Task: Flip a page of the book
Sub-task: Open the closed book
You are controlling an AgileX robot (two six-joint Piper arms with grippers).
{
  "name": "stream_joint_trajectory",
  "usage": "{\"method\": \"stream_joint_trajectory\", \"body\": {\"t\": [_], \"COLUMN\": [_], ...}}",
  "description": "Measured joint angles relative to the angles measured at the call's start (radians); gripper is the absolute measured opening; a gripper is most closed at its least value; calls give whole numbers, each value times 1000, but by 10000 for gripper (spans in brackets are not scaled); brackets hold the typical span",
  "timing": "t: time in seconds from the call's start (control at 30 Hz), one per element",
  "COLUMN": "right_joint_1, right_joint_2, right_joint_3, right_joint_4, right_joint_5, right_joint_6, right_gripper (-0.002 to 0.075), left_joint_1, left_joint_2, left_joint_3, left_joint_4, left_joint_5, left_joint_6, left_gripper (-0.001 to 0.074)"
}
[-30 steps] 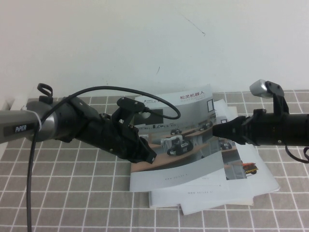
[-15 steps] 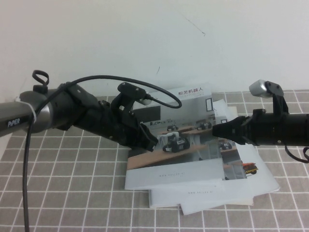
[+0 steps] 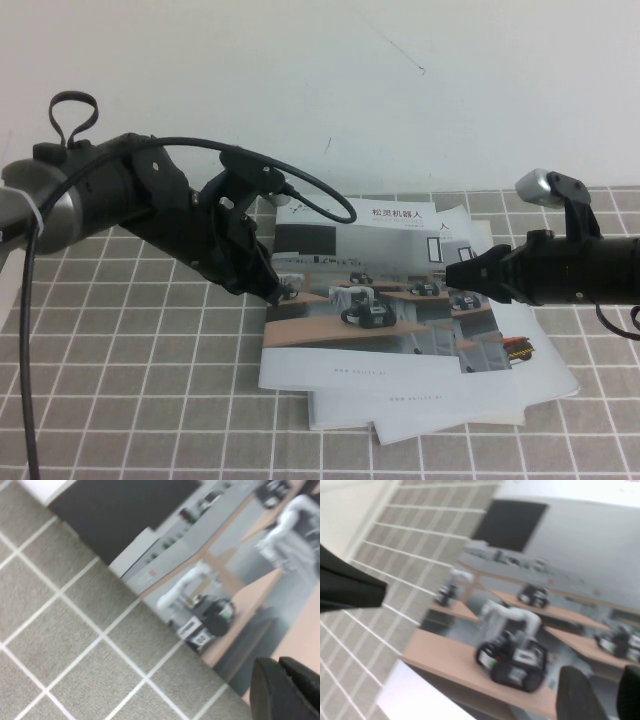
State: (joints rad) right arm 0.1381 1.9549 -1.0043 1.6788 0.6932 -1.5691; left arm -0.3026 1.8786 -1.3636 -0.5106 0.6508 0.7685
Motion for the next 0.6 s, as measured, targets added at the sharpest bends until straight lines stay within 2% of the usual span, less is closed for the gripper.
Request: {"method": "stream_joint_trajectory", "body": {"t": [0.13,0.27,0.6], "right_joint_1": [0,0,0], "right_joint_2": [0,0,0], "right_joint_3": [0,0,0], "right_joint_4": [-60,-93,-131], "right_joint_5": [-38,-42,-116], "right_joint_6": [59,83,108], "right_gripper": [250,266,269], "left_joint_1": [0,14,-4], "left_joint_2": [54,135,171], "left_joint_3": [0,0,0], "left_joint_4": [39,96,-45], "left_joint_5": [-31,-65,-83], "left_joint_6": [-41,-132,-26], "left_gripper": [-4,-4,-4]}}
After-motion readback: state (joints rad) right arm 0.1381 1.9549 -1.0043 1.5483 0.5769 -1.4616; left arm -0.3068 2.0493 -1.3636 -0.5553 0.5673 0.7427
